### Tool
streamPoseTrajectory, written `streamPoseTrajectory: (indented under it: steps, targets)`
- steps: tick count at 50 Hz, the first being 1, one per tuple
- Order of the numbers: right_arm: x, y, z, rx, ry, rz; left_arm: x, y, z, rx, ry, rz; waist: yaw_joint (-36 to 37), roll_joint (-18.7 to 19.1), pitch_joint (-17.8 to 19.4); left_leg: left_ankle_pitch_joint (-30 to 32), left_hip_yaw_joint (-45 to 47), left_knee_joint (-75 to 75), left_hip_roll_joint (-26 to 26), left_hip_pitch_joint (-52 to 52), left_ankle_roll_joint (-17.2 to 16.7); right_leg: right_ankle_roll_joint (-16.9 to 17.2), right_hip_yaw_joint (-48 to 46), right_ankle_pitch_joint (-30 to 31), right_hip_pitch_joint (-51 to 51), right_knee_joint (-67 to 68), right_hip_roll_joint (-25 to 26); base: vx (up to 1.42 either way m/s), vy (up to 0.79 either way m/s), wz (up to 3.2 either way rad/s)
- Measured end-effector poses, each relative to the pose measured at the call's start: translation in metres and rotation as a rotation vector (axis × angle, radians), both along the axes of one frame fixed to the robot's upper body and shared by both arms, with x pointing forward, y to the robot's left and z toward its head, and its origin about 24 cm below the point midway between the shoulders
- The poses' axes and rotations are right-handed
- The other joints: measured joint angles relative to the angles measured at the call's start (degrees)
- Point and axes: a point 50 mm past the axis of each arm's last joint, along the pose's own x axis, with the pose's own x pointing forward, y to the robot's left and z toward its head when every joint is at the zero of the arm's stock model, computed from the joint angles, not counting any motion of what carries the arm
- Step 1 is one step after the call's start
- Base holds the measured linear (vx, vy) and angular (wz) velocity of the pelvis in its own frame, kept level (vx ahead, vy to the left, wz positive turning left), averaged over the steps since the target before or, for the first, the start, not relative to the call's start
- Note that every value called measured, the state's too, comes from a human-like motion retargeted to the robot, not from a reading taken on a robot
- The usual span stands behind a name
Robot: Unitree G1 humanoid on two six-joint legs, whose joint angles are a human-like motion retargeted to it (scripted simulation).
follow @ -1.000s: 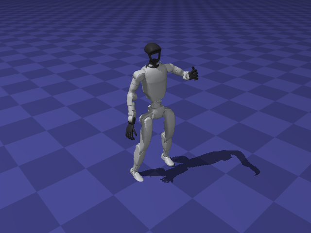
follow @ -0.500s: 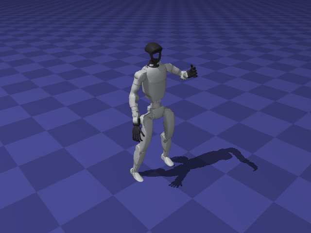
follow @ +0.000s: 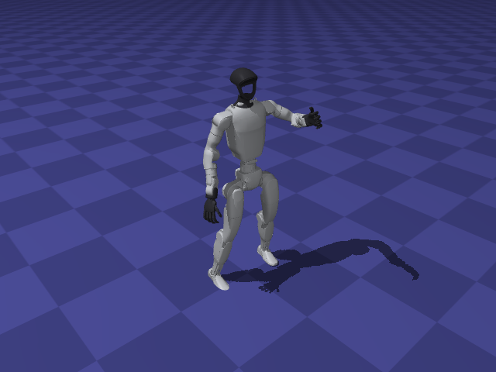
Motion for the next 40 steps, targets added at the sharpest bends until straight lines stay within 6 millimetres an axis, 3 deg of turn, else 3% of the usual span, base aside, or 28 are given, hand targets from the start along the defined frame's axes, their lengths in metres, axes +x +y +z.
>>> streamPoseTrajectory:
  steps: [8, 14, 20, 23, 29, 40]
  targets:
    - [-0.003, -0.004, 0.000, 0.011, -0.004, -0.006, 0.056, 0.016, -0.005, 0.158, 0.038, 0.269, -3.09, 0.23, -0.64, -0.10, -0.17, 0.40, -0.16, -0.46, 0.25, 0.00, -0.18, 0.11, -0.05, -0.22, -0.17, 0.00, 0.00, 0.00]
    - [0.017, -0.005, 0.005, 0.031, -0.065, 0.062, 0.090, 0.062, -0.031, 0.265, 0.178, 0.624, -7.76, 0.42, -1.63, -0.21, -0.22, 0.96, -0.81, -1.22, 0.61, -0.17, 0.02, 0.02, -0.61, -0.08, -0.84, 0.00, 0.02, 0.03]
    - [0.045, -0.003, 0.013, 0.072, -0.134, 0.119, 0.088, 0.121, -0.060, 0.215, 0.452, 0.856, -12.39, 1.39, -2.27, -0.46, 1.14, 1.28, -0.09, -1.57, 0.47, -0.74, 1.62, -0.61, -2.27, 1.10, 0.14, 0.00, -0.01, -0.15]
    - [0.054, -0.003, 0.016, 0.087, -0.170, 0.116, 0.081, 0.137, -0.067, 0.159, 0.515, 0.891, -13.99, 1.86, -2.40, -0.58, 2.16, 1.29, 0.32, -1.55, 0.39, -1.02, 2.71, -0.87, -3.16, 1.71, 0.73, 0.01, -0.02, -0.29]
    - [0.051, -0.004, 0.016, 0.090, -0.171, 0.090, 0.079, 0.137, -0.074, 0.087, 0.517, 0.834, -15.60, 2.34, -2.31, -0.63, 3.96, 0.98, 0.83, -1.01, 0.10, -1.32, 4.04, 0.38, -3.11, 0.45, 1.28, 0.01, -0.01, -0.25]
    - [0.002, -0.011, 0.003, 0.071, -0.028, 0.010, 0.089, 0.117, -0.069, 0.033, 0.513, 0.793, -16.15, 2.24, -2.42, -0.71, 4.22, 1.02, 1.02, -1.05, 0.40, -1.30, 4.24, 0.28, -3.24, 0.39, 1.50, 0.00, 0.00, 0.00]
